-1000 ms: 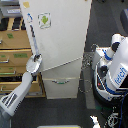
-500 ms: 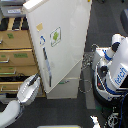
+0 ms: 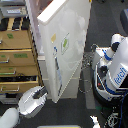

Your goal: Opening the fridge

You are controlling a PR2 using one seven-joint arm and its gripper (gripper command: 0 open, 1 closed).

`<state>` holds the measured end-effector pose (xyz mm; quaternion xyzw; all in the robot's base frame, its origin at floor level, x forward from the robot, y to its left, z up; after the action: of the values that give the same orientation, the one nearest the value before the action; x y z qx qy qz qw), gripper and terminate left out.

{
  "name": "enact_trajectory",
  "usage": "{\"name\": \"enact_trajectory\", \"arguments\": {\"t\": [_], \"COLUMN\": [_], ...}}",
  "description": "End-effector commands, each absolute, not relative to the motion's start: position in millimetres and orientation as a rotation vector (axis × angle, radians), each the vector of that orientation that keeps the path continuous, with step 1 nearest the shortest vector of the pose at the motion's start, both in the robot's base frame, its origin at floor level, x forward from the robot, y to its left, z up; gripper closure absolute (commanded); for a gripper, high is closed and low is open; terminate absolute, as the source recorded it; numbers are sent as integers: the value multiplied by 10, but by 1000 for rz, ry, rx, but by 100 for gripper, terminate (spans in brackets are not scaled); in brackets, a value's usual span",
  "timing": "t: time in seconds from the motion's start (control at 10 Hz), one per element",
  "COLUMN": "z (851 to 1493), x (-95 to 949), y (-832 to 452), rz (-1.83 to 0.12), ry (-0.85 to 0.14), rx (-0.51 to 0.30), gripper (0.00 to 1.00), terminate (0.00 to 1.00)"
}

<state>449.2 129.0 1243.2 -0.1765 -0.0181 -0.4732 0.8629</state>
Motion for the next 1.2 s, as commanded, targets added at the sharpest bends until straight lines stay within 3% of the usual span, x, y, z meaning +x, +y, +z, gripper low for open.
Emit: {"name": "enact_trajectory", "arguments": {"t": [0.1,0.3,0.5,0.6,0.7,0.9,1.2], "z": [10260,10066,10464,10861,11874,12591,11929], "x": [6146,6244,5960,5657,4903,4229,4485], "y": [1357,867,-36,-380,-995,-1467,-518], "rz": [-735,-773,-886,-944,-1043,-1157,-1085], "ry": [-1,9,-41,-80,-184,-277,-270], "rx": [-85,-77,-125,-146,-209,-302,-240], "gripper": [0,0,0,0,0,0,0], "terminate": [0,0,0,0,0,0,0]}}
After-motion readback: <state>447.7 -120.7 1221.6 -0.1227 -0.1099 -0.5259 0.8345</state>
